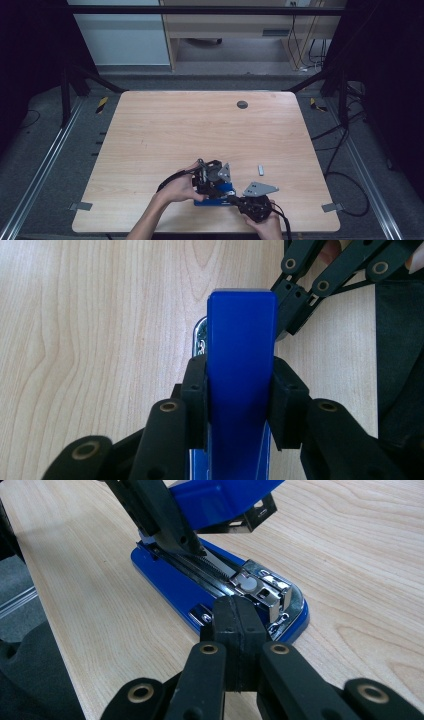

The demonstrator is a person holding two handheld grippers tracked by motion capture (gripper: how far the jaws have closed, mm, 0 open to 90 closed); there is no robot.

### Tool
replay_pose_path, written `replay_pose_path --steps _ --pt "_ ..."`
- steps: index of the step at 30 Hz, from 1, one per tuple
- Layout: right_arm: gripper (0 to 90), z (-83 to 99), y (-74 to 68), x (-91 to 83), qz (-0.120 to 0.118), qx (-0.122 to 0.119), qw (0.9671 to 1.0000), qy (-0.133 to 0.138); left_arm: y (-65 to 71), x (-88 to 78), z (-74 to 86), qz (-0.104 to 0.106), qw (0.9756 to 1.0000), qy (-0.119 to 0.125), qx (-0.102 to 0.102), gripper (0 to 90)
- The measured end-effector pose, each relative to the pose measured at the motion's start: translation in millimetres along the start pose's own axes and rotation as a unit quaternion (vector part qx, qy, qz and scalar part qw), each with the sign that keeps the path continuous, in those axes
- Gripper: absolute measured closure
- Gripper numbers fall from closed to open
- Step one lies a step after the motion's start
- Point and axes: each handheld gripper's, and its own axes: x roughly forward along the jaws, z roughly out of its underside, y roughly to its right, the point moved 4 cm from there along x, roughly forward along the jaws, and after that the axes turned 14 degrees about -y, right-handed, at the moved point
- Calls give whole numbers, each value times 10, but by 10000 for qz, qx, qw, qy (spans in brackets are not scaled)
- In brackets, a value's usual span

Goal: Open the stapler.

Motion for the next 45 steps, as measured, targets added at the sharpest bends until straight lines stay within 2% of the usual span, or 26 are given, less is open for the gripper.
replay_pose_path --steps 11,15,20,26,36,44,45 --pt "900 -2 6 -1 -34 -23 10000 -16 17 -40 62 -45 9997 246 -73 654" --pt "900 -2 7 0 -34 -26 10000 -2 16 -66 109 -14 9990 413 -141 654" --pt "900 -1 8 0 -43 -35 10000 2 28 -69 133 -71 9986 506 -157 653" --pt "900 -2 14 1 -51 -45 10000 -4 24 -86 177 -24 9975 665 -241 651" --pt "900 -4 19 1 -64 -44 10000 -5 23 -81 203 -22 9963 804 -287 649" --pt "900 -17 22 -7 -44 -124 9999 -85 27 -61 187 -62 9964 802 -272 649" --pt "900 -38 30 -46 -131 -142 9998 82 27 -53 180 -61 9965 788 -264 649"
